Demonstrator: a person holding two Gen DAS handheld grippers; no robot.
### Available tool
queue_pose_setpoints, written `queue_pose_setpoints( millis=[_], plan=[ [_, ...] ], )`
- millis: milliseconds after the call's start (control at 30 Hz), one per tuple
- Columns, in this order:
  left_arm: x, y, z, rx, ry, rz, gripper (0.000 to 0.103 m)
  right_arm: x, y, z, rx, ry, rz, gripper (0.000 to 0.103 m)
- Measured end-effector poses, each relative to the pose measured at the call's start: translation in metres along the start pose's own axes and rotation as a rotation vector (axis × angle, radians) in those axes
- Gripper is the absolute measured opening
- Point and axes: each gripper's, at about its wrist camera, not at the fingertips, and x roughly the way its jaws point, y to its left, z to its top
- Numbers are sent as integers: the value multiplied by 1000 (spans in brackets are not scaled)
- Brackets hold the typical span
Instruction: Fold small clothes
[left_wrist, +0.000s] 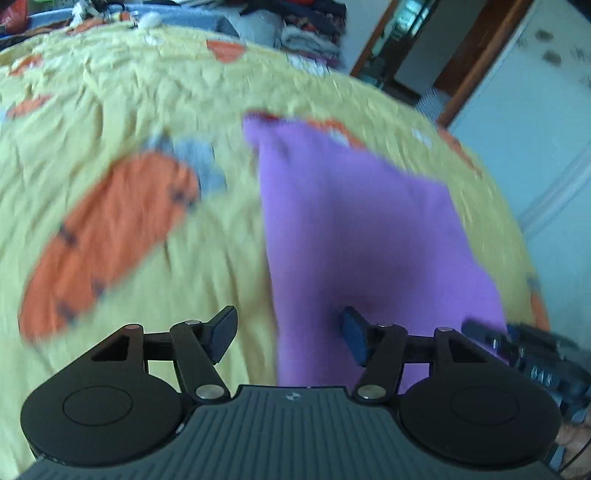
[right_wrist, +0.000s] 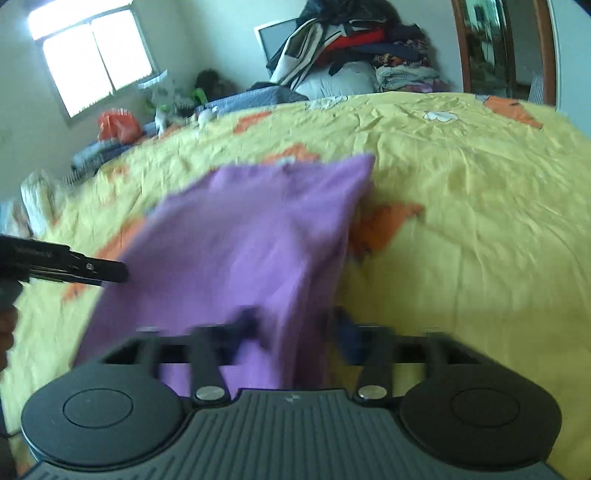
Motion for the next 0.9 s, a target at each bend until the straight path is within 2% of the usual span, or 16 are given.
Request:
queue_pose_setpoints(
  millis=[67, 100, 167, 267, 300, 333, 500, 567, 600, 667, 700, 733, 767, 800, 833, 900],
  plan=[
    [-3, -6, -26, 29, -13, 18, 41, -10, 9, -16, -13, -18, -17, 19],
    [-7, -12, -35, 75, -31, 42, 39, -13, 14, -21, -32, -28, -36, 18],
    [-14, -14, -43, 95, -23, 39, 27, -17, 18, -29, -28, -33, -47, 18],
    [-22, -10, -43, 121, -15, 52, 24, -24, 23, -30, -65, -33, -86, 20],
    [-22, -7, -43, 123, -13, 61, 24, -26, 21, -30, -69, -22, -91, 29],
    [-23, -6, -43, 140, -13, 72, 24, -28, 17, -28, -47, -11, -87, 30],
    [-41, -14, -47, 166, -58, 110, 24, -54, 11, -16, -69, -117, -62, 30],
    [-45, -22, -48, 163, -87, 119, 37, -47, 12, -8, -96, -119, -39, 30],
    [-45, -25, -48, 162, -102, 114, 39, -44, 14, -6, -123, -129, -21, 30],
    [-38, -32, -50, 166, -104, 121, 51, -34, 20, -5, -171, -107, 11, 29],
    [-32, -34, -52, 169, -94, 128, 51, -27, 22, -5, -202, -92, -1, 28],
    [-25, -36, -55, 182, -79, 146, 51, -16, 24, -6, -237, -59, -74, 28],
    [-19, -36, -59, 198, -70, 166, 56, -8, 24, -9, -274, -39, -127, 29],
    [-18, -33, -63, 201, -85, 174, 58, -4, 20, -12, -282, -37, -143, 29],
    [-20, -31, -66, 200, -92, 188, 66, -6, 13, -11, -233, -38, -113, 29],
    [-23, -25, -66, 181, -85, 181, 66, -18, 11, -5, -192, -74, -110, 29]
  ],
)
